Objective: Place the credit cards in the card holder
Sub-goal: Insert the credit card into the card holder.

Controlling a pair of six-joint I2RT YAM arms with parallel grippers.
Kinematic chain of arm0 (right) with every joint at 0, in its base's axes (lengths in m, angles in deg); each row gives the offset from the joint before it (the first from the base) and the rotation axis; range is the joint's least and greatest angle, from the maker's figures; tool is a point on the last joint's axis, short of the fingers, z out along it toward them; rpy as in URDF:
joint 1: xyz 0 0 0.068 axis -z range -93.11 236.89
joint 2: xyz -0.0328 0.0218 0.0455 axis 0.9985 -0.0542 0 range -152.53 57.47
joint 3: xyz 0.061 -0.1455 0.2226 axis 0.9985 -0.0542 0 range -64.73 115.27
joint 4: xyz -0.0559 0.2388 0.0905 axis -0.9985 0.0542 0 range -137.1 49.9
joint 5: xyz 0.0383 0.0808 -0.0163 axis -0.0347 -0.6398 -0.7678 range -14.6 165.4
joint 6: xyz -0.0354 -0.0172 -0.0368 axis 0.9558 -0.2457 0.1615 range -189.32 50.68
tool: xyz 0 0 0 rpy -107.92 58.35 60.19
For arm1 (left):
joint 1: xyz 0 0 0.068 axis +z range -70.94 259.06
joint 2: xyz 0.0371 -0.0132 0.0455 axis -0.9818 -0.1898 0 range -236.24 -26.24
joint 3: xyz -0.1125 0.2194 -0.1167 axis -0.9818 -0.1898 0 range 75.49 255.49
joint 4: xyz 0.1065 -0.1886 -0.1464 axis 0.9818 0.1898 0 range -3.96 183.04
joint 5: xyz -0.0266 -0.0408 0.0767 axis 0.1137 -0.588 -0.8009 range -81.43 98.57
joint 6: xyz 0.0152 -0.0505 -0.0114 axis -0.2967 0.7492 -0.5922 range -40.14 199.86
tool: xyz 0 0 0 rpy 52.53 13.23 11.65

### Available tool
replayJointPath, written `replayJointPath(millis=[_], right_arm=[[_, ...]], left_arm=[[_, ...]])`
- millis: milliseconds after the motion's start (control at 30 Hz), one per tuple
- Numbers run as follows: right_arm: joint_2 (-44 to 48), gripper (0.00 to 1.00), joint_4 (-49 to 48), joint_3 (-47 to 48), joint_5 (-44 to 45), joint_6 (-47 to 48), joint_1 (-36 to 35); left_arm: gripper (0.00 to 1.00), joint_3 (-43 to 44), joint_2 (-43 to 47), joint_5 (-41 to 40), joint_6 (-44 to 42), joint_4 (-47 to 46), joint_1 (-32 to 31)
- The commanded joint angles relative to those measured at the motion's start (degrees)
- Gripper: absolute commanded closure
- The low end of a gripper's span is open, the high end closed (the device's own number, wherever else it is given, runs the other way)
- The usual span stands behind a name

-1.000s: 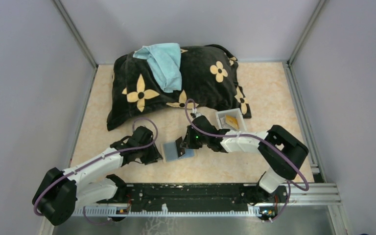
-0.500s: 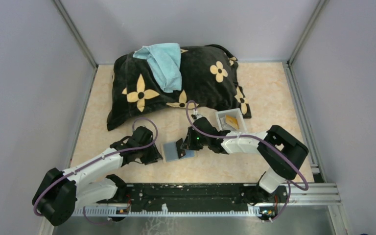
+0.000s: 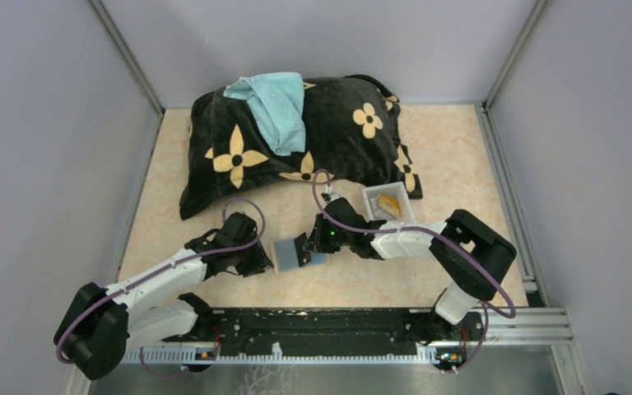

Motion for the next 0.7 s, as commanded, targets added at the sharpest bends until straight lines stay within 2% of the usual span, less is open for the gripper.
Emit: replayJointPath(millis=[0, 667], right_arm=[[-1.0, 1.0, -2.9, 0.2, -0.2, -0.3, 0.3], [-5.1, 1.0, -4.3, -1.6, -0.3, 0.1, 0.3]], left_arm=[[0.59, -1.8, -0.8, -1.1, -0.9, 2.3, 0.0], [0.59, -1.7, -2.0, -0.8, -1.7, 2.0, 0.0]])
